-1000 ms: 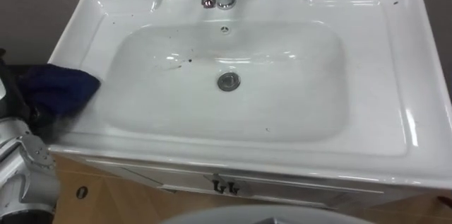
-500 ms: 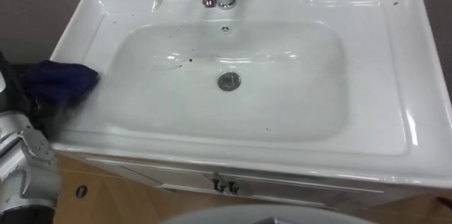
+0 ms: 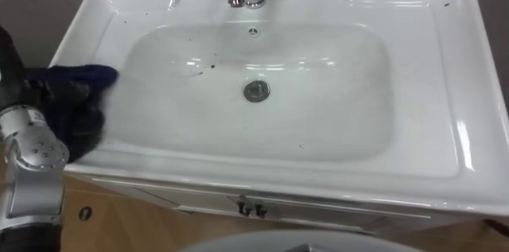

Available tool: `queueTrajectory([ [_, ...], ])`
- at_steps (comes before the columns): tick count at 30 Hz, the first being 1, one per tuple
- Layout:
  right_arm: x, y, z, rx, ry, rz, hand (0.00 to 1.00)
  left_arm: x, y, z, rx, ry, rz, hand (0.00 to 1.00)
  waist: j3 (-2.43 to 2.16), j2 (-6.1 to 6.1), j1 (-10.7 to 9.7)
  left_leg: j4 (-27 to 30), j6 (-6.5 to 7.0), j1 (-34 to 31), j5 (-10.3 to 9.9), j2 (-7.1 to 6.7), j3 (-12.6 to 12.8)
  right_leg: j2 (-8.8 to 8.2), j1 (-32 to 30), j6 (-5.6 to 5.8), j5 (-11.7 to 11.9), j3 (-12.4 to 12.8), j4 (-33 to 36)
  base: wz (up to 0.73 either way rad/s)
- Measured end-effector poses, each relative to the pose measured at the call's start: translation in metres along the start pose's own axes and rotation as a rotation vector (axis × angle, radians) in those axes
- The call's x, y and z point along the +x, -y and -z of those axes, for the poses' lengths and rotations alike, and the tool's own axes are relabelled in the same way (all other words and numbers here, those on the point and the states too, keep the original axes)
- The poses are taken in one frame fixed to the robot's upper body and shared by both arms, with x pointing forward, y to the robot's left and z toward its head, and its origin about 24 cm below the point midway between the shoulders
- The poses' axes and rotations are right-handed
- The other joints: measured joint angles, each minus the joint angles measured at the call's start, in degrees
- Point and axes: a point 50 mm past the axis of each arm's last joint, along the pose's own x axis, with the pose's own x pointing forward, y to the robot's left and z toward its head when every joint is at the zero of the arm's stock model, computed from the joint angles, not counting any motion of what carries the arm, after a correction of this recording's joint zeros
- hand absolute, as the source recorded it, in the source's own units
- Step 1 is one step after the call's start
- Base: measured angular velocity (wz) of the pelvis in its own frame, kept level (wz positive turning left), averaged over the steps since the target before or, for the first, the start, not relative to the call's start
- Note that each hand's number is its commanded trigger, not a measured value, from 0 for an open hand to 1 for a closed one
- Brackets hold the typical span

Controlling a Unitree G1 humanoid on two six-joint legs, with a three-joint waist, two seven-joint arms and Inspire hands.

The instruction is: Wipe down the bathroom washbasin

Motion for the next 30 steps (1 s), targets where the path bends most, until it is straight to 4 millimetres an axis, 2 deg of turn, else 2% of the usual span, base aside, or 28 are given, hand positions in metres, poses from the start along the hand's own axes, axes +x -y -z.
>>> queueTrajectory([
  [2, 0.0, 0.0, -0.007, -0.001, 0.019, 0.0, 0.0, -0.001, 0.003, -0.005, -0.022, 0.02, 0.025, 0.0, -0.04, 0.07, -0.46, 0.05, 0.0, -0.13, 0.0, -0.06, -0.12, -0.08, 0.06, 0.0, 0.0, -0.48, -0.05, 0.09],
  [7, 0.001, 0.0, -0.02, -0.004, 0.055, 0.006, 0.0, -0.011, 0.033, -0.015, -0.03, 0.067, 0.2, 0.0, -0.09, 0.19, -1.4, -0.02, 0.0, -0.11, 0.0, -0.11, -0.39, -0.15, 0.32, 0.01, 0.0, -1.22, -0.1, 0.07],
  [10, 0.001, 0.0, -0.023, -0.003, 0.066, 0.016, 0.0, -0.015, 0.043, -0.018, -0.03, 0.083, 0.265, 0.0, -0.02, -0.01, -1.77, -0.03, 0.0, 0.37, 0.0, -0.11, -0.31, -0.16, 0.87, 0.03, -0.01, -1.21, -0.24, 0.0],
  [18, 0.002, -0.001, -0.013, -0.002, 0.034, 0.034, 0.0, -0.014, 0.041, -0.022, -0.041, 0.119, 0.246, 0.0, -0.17, 0.23, -1.54, -0.02, 0.0, 0.56, 0.0, -0.12, -0.29, -0.12, 0.97, 0.06, -0.04, -1.24, -0.21, 0.0],
  [21, 0.002, -0.003, -0.008, -0.002, 0.014, 0.031, 0.0, -0.011, 0.03, -0.03, -0.061, 0.155, 0.165, 0.0, -0.19, 0.31, -1.26, -0.02, 0.0, 0.53, 0.0, -0.06, -0.31, -0.09, 1.04, 0.05, -0.04, -1.3, -0.25, 0.0],
  [23, 0.002, -0.004, -0.004, -0.001, -0.005, 0.033, 0.0, -0.008, 0.016, -0.037, -0.081, 0.195, 0.071, 0.0, -0.19, 0.3, -1.08, -0.02, 0.0, 0.6, 0.0, -0.07, -0.33, -0.11, 1.14, 0.05, -0.03, -1.28, -0.27, 0.0],
  [25, 0.001, -0.004, -0.001, -0.003, -0.014, 0.042, 0.0, -0.005, -0.008, -0.046, -0.116, 0.248, -0.092, 0.0, -0.15, 0.32, -0.85, -0.06, 0.0, 0.69, 0.0, -0.08, -0.2, -0.11, 1.25, 0.05, -0.03, -1.24, -0.27, 0.0],
  [29, 0.001, -0.004, 0.001, -0.002, -0.017, 0.053, 0.0, -0.003, -0.036, -0.044, -0.144, 0.262, -0.308, 0.0, -0.11, 0.7, -0.03, -0.09, 0.01, 1.52, 0.0, -0.16, -0.24, -0.09, 2.17, 0.05, -0.03, -1.04, -0.83, -0.03],
  [30, 0.001, -0.004, 0.002, -0.004, -0.02, 0.052, 0.0, -0.002, -0.044, -0.043, -0.155, 0.262, -0.375, 0.0, -0.11, 0.75, 0.73, -0.1, 0.0, 1.58, 0.0, -0.13, -0.28, -0.03, 2.13, 0.05, -0.03, -0.88, -0.83, 0.0],
])
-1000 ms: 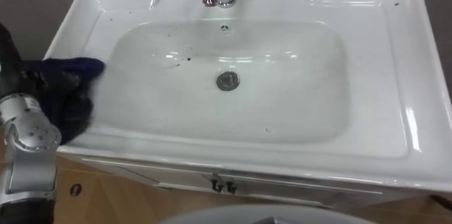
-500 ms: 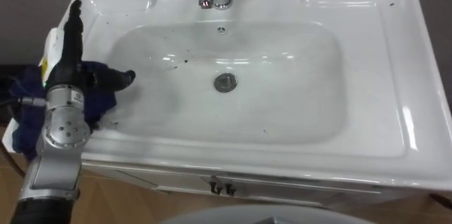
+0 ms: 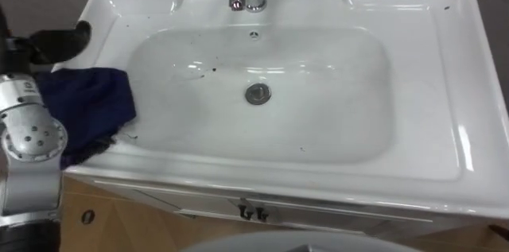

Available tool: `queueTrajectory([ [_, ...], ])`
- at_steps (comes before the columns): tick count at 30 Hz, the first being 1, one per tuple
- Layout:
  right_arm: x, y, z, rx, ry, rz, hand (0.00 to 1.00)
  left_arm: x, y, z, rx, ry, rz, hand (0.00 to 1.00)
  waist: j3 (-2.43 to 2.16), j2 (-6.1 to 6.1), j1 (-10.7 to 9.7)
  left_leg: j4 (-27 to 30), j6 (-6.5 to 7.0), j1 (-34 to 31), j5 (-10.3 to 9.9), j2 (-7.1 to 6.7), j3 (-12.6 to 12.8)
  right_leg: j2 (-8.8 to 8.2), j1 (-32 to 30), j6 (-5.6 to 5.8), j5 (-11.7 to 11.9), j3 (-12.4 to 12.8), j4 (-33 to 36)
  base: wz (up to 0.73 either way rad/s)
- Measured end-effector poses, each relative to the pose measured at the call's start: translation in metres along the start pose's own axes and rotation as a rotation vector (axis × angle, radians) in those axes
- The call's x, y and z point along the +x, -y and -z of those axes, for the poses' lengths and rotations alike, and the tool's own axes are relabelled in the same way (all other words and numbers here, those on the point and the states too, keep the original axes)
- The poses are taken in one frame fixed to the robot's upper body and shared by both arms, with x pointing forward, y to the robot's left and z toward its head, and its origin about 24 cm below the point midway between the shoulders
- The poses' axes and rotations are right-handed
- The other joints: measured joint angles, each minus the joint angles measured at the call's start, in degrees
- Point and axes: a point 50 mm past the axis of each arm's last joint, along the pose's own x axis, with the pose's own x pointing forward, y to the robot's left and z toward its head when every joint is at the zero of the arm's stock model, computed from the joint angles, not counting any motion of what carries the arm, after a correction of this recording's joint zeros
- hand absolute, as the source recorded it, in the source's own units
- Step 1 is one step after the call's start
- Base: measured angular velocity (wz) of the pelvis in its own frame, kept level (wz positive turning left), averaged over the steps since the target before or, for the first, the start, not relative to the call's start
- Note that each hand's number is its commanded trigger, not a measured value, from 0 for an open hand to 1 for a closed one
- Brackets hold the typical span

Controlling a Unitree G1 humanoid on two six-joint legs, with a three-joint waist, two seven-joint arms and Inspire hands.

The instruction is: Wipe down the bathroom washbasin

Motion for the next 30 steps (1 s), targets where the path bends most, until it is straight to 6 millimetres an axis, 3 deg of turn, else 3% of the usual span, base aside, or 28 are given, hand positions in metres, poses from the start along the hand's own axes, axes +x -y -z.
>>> queueTrajectory([
  [8, -0.001, 0.001, 0.005, -0.004, -0.005, 0.021, 0.0, 0.008, -0.049, 0.013, -0.035, -0.059, -0.379, 0.0, -0.07, 0.14, 4.23, -0.01, 0.0, 0.05, 0.0, -0.18, -0.98, 0.0, 0.47, 0.02, -0.03, -0.33, -0.35, 0.03],
  [11, 0.0, 0.001, 0.004, -0.047, 0.004, 0.022, 0.0, -0.002, -0.07, 0.028, -0.055, -0.134, -0.473, 0.0, -0.3, 0.27, 5.82, -0.18, 0.0, 0.06, 0.0, -0.32, -1.12, -0.11, 0.41, 0.17, -0.23, -0.45, -0.32, 0.04],
  [14, -0.001, 0.001, 0.005, -0.064, -0.003, 0.017, 0.0, -0.022, -0.081, 0.059, -0.017, -0.28, -0.498, 0.0, -0.65, 0.38, 7.62, -0.16, 0.0, -0.06, 0.0, -0.54, -1.05, -0.42, 0.04, 0.29, -0.7, -0.62, -0.08, 0.01],
  [17, -0.001, -0.001, 0.007, -0.069, -0.004, 0.003, 0.0, -0.07, -0.086, 0.108, 0.05, -0.567, -0.499, 0.0, -1.09, -0.05, 8.11, -0.06, 0.0, -0.1, 0.0, -1.04, -1.61, -0.93, 0.48, 0.58, -0.89, -1.65, 0.06, 0.12],
  [18, -0.001, -0.001, 0.006, -0.073, -0.003, -0.003, 0.0, -0.077, -0.086, 0.115, 0.051, -0.613, -0.502, 0.0, -1.16, -0.31, 8.2, -0.06, 0.02, -0.12, -0.01, -1.12, -1.81, -0.97, 0.53, 0.63, -0.91, -1.84, 0.11, 0.15],
  [22, -0.001, -0.002, 0.005, -0.081, -0.018, -0.043, 0.0, -0.126, -0.081, 0.149, 0.117, -0.863, -0.445, 0.0, -0.97, -1.87, 9.3, -0.02, 0.18, -0.29, -0.11, -1.19, -2.81, -0.95, 0.81, 0.66, -0.93, -2.58, -0.25, 0.1],
  [24, -0.001, -0.003, 0.003, -0.078, -0.009, -0.053, 0.0, -0.15, -0.074, 0.157, 0.143, -0.951, -0.387, 0.0, -1.15, -2.24, 9.44, 0.16, 0.46, -0.53, -0.27, -1.15, -2.83, -0.97, 0.67, 0.67, -0.93, -2.9, -0.25, 0.08],
  [28, -0.001, -0.004, 0.0, -0.078, -0.011, -0.068, 0.0, -0.21, -0.059, 0.176, 0.252, -1.169, -0.147, 0.0, -0.92, -3.11, 9.37, 0.18, 0.77, -0.59, -0.45, -1.13, -2.81, -1.47, 0.77, 0.79, -0.92, -3.66, -0.05, 0.04],
  [30, -0.001, -0.004, 0.0, -0.077, -0.014, -0.082, 0.0, -0.231, -0.056, 0.179, 0.275, -1.241, -0.065, 0.0, -0.89, -3.41, 9.04, 0.19, 0.92, -0.69, -0.36, -1.31, -3.36, -1.62, 1.02, 0.89, -0.97, -4.32, 0.02, 0.16],
])
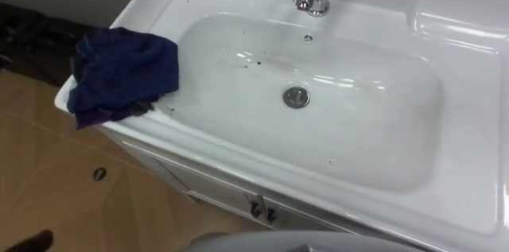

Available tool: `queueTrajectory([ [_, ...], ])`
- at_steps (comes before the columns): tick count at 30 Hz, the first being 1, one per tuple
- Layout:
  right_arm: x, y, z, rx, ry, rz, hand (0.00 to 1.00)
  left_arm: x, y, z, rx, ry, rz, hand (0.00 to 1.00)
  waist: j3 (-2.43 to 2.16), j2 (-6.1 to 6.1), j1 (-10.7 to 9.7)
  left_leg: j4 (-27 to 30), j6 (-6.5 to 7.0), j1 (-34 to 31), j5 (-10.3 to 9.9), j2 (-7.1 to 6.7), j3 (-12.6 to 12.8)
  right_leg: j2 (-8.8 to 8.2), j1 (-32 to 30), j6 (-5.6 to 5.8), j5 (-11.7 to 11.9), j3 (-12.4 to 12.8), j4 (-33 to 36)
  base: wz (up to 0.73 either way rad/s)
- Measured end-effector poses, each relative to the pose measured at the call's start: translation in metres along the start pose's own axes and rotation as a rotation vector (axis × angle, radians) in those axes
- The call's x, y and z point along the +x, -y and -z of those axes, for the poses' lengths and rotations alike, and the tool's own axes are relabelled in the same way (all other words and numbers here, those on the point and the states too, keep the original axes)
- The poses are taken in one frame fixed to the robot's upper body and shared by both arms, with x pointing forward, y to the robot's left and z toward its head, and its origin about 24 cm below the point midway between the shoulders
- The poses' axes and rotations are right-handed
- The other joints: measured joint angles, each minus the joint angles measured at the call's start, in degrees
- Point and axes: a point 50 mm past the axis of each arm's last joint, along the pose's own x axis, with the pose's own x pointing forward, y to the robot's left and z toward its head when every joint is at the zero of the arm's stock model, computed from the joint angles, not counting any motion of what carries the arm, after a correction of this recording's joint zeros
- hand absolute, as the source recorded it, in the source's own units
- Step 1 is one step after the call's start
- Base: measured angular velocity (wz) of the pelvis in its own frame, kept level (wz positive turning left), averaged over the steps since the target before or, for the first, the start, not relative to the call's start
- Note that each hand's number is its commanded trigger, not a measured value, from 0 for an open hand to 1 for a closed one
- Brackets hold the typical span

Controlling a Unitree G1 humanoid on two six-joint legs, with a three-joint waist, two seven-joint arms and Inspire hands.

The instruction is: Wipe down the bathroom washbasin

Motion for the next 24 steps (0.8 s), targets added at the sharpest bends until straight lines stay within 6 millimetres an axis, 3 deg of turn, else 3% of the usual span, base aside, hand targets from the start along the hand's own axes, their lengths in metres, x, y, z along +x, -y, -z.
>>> queueTrajectory([
  [5, 0.0, -0.003, 0.0, -0.013, -0.01, -0.039, 0.0, -0.014, 0.007, 0.042, 0.2, -0.104, 0.169, 0.0, 0.11, -1.32, -1.13, 0.91, 0.21, -0.39, 0.09, -0.48, 0.43, -0.58, 0.54, 0.48, -0.5, -0.75, 0.71, 0.15],
  [10, 0.0, -0.003, -0.005, -0.022, -0.006, -0.056, 0.0, -0.025, 0.023, 0.056, 0.345, -0.134, 0.368, 0.0, 0.17, -1.56, -1.37, 2.2, 0.76, -1.61, -0.26, -0.49, 1.31, -0.77, -0.05, 0.77, -0.65, -0.91, 0.74, 0.06],
  [14, 0.0, -0.005, -0.011, -0.037, 0.01, -0.08, 0.0, -0.032, 0.035, 0.058, 0.393, -0.161, 0.499, 0.0, 0.21, -2.02, -3.17, 2.61, 0.88, -2.36, -0.25, -0.56, 2.15, -1.16, -0.38, 0.94, -0.41, -2.19, 0.88, 0.08],
  [16, 0.0, -0.006, -0.014, -0.051, 0.018, -0.095, 0.0, -0.034, 0.04, 0.058, 0.402, -0.17, 0.551, 0.0, 0.28, -2.38, -3.51, 2.56, 0.88, -2.37, -0.25, -0.6, 2.32, -1.23, -0.36, 0.98, -0.41, -2.15, 0.85, -0.03],
  [20, 0.0, -0.009, -0.017, -0.063, 0.023, -0.105, 0.0, -0.036, 0.052, 0.053, 0.483, -0.16, 0.647, 0.0, 0.92, -3.37, -4.15, 2.5, 0.89, -2.27, -0.25, -0.47, 3.15, -1.19, -0.42, 1.01, -0.44, -1.61, 0.73, -0.01],
  [24, 0.0, -0.009, -0.022, -0.083, 0.034, -0.101, 0.0, -0.038, 0.062, 0.05, 0.539, -0.166, 0.713, 0.0, 0.99, -3.49, -4.36, 2.59, 1.08, -2.61, -0.39, -0.38, 3.96, -1.15, -0.9, 1.11, -0.52, -0.62, 0.88, -0.1],
])
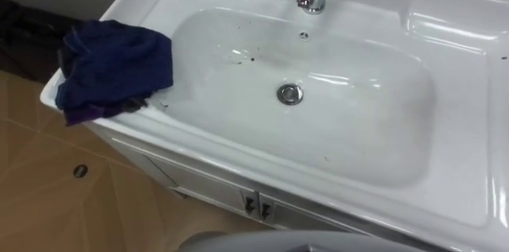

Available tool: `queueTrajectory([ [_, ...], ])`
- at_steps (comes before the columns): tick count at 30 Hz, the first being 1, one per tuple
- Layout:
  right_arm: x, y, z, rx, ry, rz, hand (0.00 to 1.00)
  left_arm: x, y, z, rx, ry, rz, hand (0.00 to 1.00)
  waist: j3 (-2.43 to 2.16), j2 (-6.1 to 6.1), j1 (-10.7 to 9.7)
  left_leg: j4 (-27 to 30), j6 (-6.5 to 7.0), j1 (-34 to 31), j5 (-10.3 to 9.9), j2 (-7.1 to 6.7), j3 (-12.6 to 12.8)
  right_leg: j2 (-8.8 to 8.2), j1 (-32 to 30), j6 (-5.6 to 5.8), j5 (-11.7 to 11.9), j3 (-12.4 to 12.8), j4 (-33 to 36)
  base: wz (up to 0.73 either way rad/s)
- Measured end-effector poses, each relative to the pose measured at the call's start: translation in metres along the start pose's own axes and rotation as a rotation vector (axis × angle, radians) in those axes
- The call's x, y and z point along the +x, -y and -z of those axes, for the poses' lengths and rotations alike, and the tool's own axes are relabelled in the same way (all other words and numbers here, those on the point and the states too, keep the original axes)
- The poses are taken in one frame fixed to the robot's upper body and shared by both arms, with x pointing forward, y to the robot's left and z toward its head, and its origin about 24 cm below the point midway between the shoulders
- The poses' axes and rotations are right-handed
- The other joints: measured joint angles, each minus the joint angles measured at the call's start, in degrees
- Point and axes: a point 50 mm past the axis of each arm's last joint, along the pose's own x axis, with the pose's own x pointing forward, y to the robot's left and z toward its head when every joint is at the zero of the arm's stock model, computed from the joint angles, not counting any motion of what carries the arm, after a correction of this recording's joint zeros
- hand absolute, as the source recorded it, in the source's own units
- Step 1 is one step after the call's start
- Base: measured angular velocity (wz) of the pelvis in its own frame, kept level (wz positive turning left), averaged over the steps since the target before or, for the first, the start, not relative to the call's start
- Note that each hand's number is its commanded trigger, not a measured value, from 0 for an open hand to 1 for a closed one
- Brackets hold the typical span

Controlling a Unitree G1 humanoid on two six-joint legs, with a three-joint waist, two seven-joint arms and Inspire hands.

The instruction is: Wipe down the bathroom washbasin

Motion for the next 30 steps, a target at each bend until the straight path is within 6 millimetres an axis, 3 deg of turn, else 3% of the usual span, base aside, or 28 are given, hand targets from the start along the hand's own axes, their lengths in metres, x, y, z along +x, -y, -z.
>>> queueTrajectory([
  [5, 0.0, -0.002, -0.002, 0.0, -0.001, -0.004, 0.0, 0.002, 0.006, -0.015, 0.077, 0.012, 0.066, 0.0, -0.01, -0.23, -0.07, 0.08, 0.17, -0.57, -0.1, -0.12, 0.27, 0.14, -0.8, 0.15, 0.05, 0.16, -0.01, -0.02],
  [11, 0.001, -0.012, -0.003, 0.006, -0.016, -0.029, 0.0, 0.002, 0.01, -0.007, 0.094, -0.045, 0.145, 0.0, -0.03, -0.85, -0.16, -0.04, 0.21, -0.2, -0.14, -0.16, 1.65, -0.05, -0.63, 0.25, 0.08, 0.96, 0.01, -0.08],
  [21, 0.001, -0.013, -0.006, 0.008, -0.022, -0.036, 0.0, 0.002, 0.012, -0.007, 0.131, -0.068, 0.207, 0.0, -0.04, -0.82, -0.2, -0.03, 0.83, 0.38, -0.57, -0.18, 3.1, -0.35, -0.69, 0.69, -0.13, 1.92, 0.16, -0.03],
  [30, 0.001, -0.013, -0.005, 0.009, -0.031, -0.036, 0.0, 0.003, 0.013, -0.019, 0.174, -0.043, 0.224, 0.0, -0.1, 0.31, -0.41, 0.33, 1.51, 0.19, -1.07, -0.18, 4.04, -0.81, -2.22, 1.17, -0.34, 3.47, 2.33, -0.07],
])
